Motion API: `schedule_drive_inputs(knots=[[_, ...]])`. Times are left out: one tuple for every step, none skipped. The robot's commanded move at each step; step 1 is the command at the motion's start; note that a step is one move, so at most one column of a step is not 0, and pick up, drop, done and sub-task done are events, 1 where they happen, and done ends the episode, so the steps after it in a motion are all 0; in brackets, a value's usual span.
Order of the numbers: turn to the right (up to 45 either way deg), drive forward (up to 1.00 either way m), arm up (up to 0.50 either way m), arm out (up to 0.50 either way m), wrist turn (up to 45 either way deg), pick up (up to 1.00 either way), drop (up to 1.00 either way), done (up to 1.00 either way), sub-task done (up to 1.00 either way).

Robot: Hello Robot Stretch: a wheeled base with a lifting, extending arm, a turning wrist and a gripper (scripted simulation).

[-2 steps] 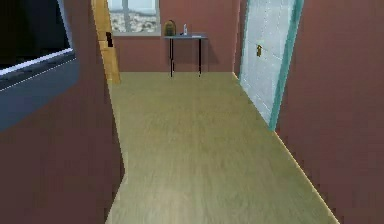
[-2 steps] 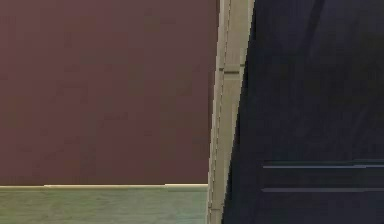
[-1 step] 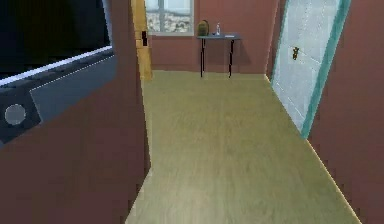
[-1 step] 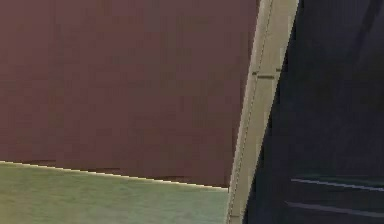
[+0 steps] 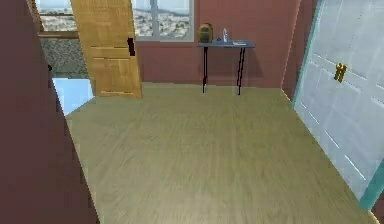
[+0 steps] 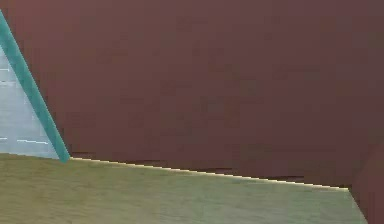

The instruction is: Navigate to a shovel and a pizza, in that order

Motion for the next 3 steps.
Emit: schedule_drive_inputs(knots=[[-3.0,0.00,0.00,0.00,0.0,0.00,0.00,0.00,0.00],[0.0,0.70,0.00,0.00,0.0,0.00,0.00,0.00,0.00],[45.0,0.00,0.00,0.00,0.0,0.00,0.00,0.00,0.00]])
